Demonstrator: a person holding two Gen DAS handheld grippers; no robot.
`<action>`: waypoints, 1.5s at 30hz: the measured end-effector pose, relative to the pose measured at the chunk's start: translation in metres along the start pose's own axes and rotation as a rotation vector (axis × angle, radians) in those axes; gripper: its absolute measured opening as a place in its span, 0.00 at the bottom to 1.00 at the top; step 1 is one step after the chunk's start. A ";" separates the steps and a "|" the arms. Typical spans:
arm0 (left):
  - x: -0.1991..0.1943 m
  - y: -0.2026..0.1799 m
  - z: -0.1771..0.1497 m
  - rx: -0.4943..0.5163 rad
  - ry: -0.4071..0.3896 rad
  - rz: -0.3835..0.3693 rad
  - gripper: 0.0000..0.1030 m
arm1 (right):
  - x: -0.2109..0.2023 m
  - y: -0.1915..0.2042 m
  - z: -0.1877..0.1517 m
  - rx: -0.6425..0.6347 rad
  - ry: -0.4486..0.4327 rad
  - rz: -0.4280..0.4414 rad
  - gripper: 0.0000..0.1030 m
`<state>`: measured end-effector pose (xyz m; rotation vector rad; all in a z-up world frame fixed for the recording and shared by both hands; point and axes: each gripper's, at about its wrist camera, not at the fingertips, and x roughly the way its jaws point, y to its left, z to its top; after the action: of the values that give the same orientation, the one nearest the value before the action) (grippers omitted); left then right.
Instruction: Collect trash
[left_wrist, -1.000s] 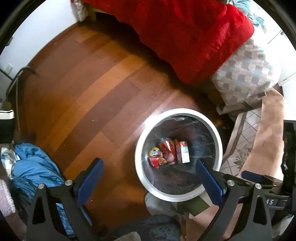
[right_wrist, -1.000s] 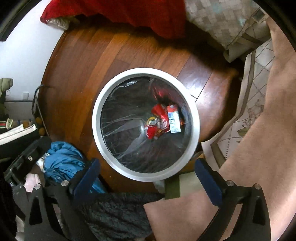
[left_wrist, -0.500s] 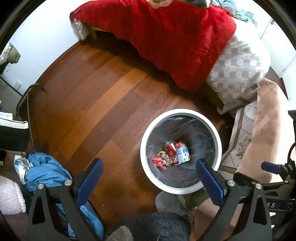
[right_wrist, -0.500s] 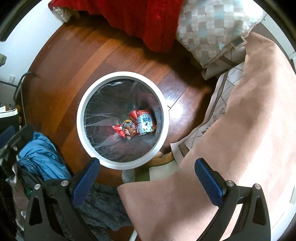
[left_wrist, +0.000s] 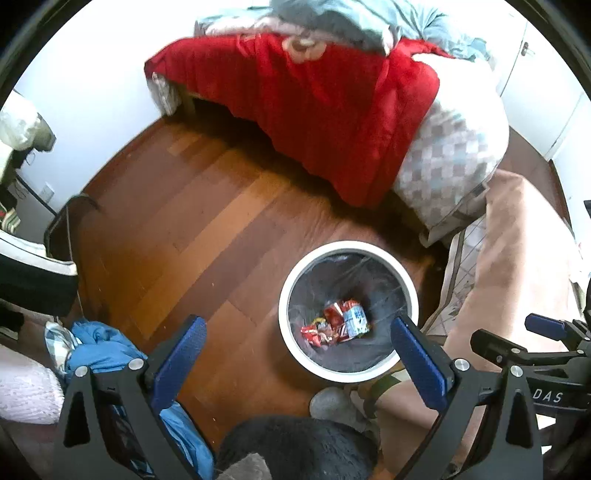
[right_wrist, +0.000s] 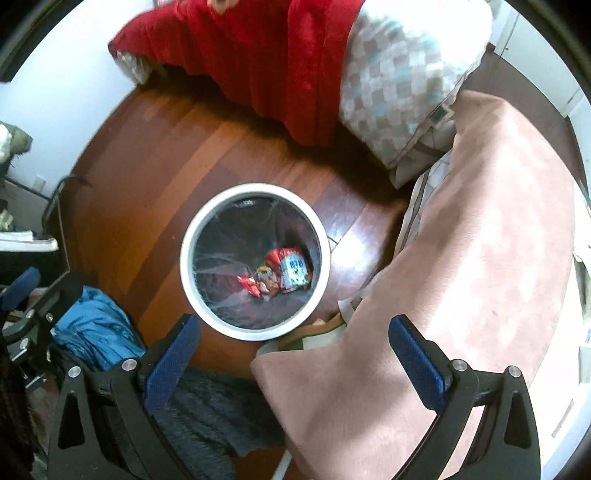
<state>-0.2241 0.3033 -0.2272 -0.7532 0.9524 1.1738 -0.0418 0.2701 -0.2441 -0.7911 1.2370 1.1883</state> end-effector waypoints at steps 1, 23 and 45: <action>-0.009 -0.002 0.000 0.004 -0.017 0.000 0.99 | -0.009 0.000 -0.001 0.004 -0.017 0.009 1.00; -0.081 -0.173 -0.001 0.158 -0.147 -0.084 0.99 | -0.162 -0.197 -0.079 0.344 -0.274 0.031 1.00; 0.032 -0.439 -0.057 0.438 0.075 -0.129 0.99 | -0.055 -0.497 -0.112 0.488 0.057 -0.108 0.80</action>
<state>0.1939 0.1620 -0.2781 -0.4981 1.1566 0.7889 0.4081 0.0276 -0.2849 -0.5198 1.4366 0.7343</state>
